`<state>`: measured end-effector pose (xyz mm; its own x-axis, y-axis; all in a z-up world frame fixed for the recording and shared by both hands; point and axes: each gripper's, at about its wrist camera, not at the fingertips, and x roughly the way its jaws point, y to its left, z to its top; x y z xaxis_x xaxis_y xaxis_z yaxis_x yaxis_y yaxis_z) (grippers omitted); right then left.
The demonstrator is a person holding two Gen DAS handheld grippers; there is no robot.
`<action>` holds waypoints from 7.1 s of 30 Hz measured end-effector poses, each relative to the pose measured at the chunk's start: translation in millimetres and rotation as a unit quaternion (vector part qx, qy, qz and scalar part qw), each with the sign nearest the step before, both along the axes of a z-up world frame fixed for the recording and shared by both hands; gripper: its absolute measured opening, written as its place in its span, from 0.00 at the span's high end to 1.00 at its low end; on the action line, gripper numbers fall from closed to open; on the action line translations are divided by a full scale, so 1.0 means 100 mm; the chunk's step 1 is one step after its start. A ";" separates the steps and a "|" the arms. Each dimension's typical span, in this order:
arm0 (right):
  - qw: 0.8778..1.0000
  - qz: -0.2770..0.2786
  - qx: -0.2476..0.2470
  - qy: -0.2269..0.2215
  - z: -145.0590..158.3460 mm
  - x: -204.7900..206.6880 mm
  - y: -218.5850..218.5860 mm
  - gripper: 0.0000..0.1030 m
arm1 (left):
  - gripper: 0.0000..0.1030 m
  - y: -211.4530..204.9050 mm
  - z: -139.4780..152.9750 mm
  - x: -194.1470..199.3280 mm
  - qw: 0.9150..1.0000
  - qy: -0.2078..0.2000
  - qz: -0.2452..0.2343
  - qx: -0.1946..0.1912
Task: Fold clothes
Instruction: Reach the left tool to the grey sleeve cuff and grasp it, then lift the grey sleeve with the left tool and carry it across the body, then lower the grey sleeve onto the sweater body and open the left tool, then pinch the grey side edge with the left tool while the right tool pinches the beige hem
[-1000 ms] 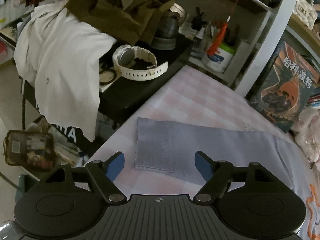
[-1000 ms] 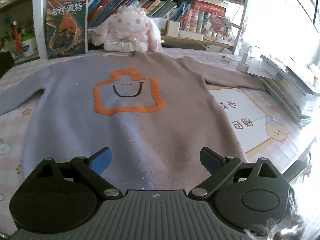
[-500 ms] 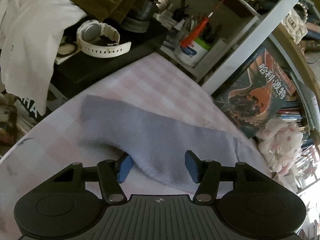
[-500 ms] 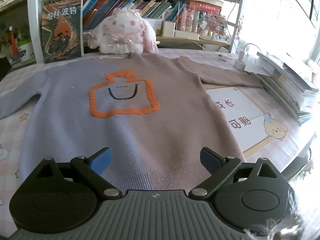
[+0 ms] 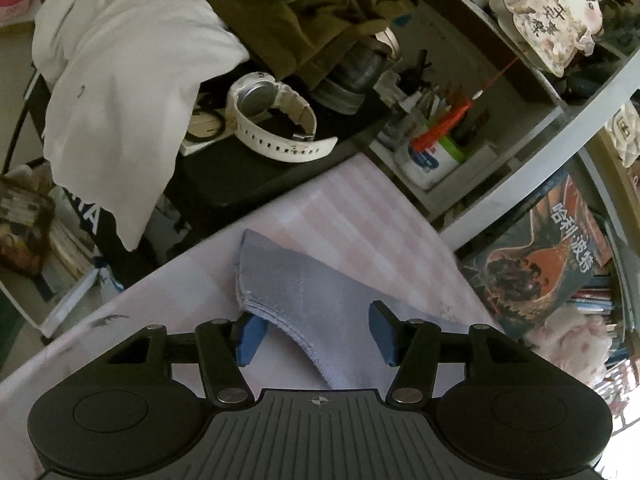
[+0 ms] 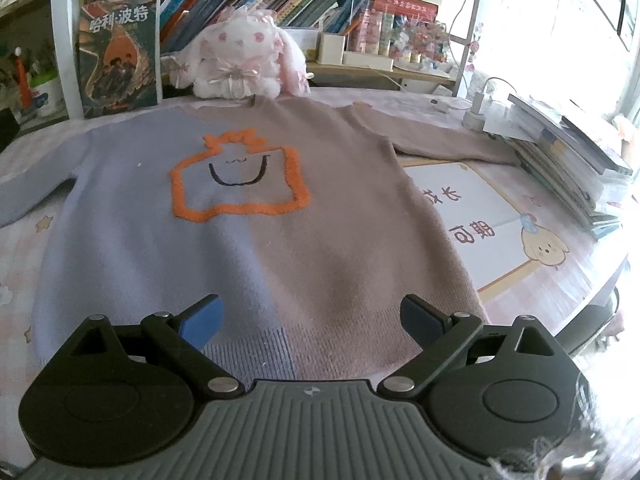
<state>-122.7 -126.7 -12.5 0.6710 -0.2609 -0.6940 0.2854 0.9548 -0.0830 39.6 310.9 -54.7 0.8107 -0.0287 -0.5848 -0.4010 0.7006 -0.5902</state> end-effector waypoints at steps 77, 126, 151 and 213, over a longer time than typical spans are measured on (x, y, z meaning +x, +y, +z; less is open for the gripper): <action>0.965 0.242 0.097 -0.039 -0.12 0.55 -2.58 0.07 | 0.97 -4.02 1.07 0.59 0.954 -0.063 -0.120 0.267; 0.973 0.199 0.115 -0.014 -0.24 0.50 -3.02 0.07 | 0.96 -5.38 0.06 0.75 0.806 0.051 -0.294 0.511; 0.965 0.232 0.126 -0.009 -0.24 0.54 -2.79 0.07 | 0.73 -4.76 0.57 0.19 0.864 -0.020 -0.281 0.417; 0.984 0.130 0.116 0.036 -0.19 0.04 -1.58 0.78 | 0.85 -2.14 0.30 -1.15 0.964 0.044 -0.168 0.204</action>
